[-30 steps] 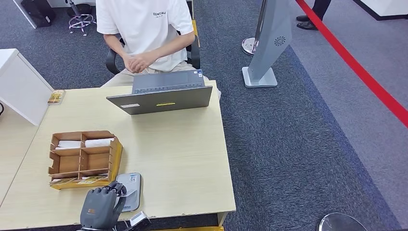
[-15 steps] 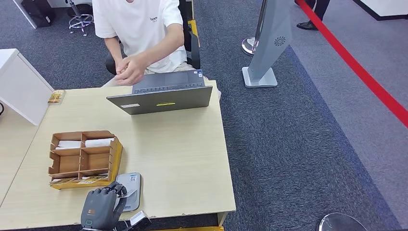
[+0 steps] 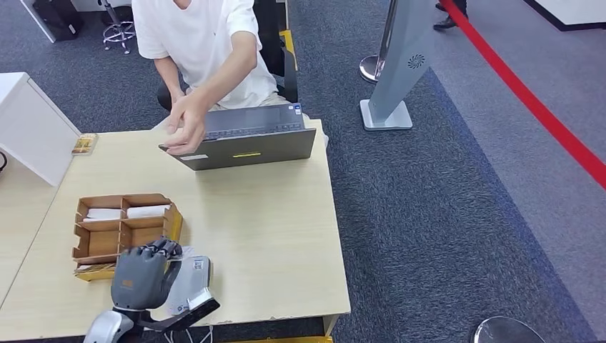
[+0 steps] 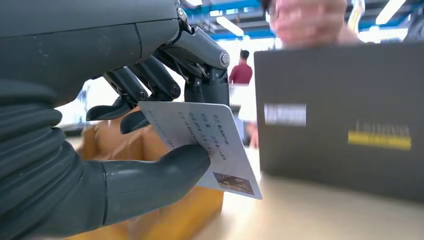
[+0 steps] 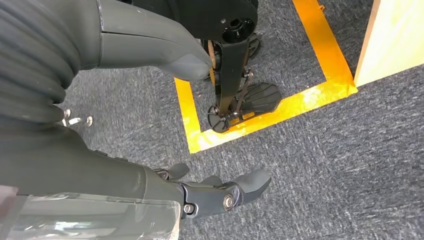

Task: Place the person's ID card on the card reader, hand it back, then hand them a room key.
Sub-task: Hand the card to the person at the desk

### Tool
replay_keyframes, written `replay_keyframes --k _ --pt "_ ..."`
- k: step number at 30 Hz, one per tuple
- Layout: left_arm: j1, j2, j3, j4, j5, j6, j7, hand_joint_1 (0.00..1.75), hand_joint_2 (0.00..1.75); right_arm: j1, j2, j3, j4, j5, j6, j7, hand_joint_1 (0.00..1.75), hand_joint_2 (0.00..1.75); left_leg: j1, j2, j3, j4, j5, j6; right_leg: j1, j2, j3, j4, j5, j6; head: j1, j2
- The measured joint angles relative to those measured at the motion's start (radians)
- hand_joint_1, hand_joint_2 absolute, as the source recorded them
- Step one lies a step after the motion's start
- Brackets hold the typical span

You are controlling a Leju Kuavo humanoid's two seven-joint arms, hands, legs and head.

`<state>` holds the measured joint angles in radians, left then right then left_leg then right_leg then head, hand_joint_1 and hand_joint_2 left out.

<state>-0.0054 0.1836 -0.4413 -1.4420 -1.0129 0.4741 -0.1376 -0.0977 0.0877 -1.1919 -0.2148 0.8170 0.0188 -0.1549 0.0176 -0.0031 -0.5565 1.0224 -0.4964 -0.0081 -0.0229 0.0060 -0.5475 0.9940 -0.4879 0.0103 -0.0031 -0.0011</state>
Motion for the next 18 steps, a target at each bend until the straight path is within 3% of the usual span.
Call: replay_keyframes --k 8,18 --pt "-0.063 0.001 0.011 -0.014 -0.024 0.022 -0.006 1.75 1.75 -0.002 0.000 0.006 0.000 0.012 0.000 0.002 0.00 1.75 0.000 -0.001 0.000 0.000 0.000 0.000 0.000 -0.001 -0.001 0.000 0.000 0.000 0.000 0.000" --pt "-0.453 0.006 0.060 0.105 -0.014 0.003 0.015 1.75 1.75 -0.035 0.009 0.051 0.001 0.060 -0.015 0.048 0.00 1.75 0.000 -0.005 -0.003 0.001 0.006 0.000 0.000 -0.005 -0.001 0.001 0.004 -0.001 0.000 0.000"
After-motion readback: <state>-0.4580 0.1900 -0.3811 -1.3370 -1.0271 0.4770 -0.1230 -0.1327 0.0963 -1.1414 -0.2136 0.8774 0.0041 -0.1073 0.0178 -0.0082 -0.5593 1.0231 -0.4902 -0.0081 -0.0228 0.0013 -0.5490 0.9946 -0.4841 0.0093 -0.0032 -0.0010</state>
